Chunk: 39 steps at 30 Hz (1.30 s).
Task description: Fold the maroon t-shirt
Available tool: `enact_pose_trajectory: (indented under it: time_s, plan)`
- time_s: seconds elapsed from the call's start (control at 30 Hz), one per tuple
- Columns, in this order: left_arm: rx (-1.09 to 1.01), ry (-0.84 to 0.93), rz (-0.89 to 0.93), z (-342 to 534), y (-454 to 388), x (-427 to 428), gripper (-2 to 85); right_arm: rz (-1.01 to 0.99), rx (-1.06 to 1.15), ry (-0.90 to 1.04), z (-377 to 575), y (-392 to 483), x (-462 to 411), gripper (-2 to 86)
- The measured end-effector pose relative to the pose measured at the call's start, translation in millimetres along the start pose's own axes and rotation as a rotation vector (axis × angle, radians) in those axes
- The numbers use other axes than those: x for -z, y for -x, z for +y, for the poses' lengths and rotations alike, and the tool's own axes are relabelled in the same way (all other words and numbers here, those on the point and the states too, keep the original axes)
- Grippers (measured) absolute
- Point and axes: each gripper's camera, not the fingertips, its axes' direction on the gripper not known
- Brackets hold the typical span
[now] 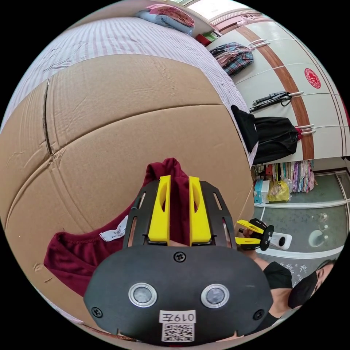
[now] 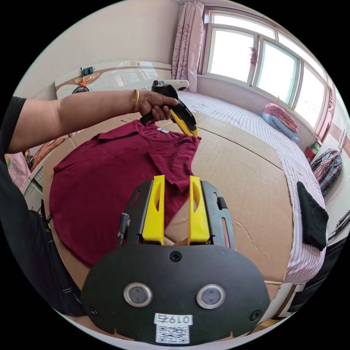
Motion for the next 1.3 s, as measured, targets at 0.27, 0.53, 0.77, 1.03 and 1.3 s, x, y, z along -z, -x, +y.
enact_pose_trajectory:
  time_s: [0.27,0.53,0.77,1.03,1.3]
  plan:
    - [-0.061,0.031,0.037,-62,1,-21,1.6,-0.050,0.012,0.038,-12,-38,-12,9.7]
    - [-0.046,0.053,0.146,-125,17,-45,1.0,-0.102,0.006,0.039,-22,-78,-27,9.5]
    - [-0.038,0.089,0.145,-168,27,-72,1.4,-0.134,-0.037,0.031,-24,-123,-35,9.5]
    - [-0.070,0.106,0.141,-196,26,-78,1.9,-0.218,-0.170,0.054,-30,-205,-43,8.6]
    - [-0.067,0.113,0.139,-218,21,-91,1.7,-0.340,-0.227,0.161,-45,-261,-85,6.6]
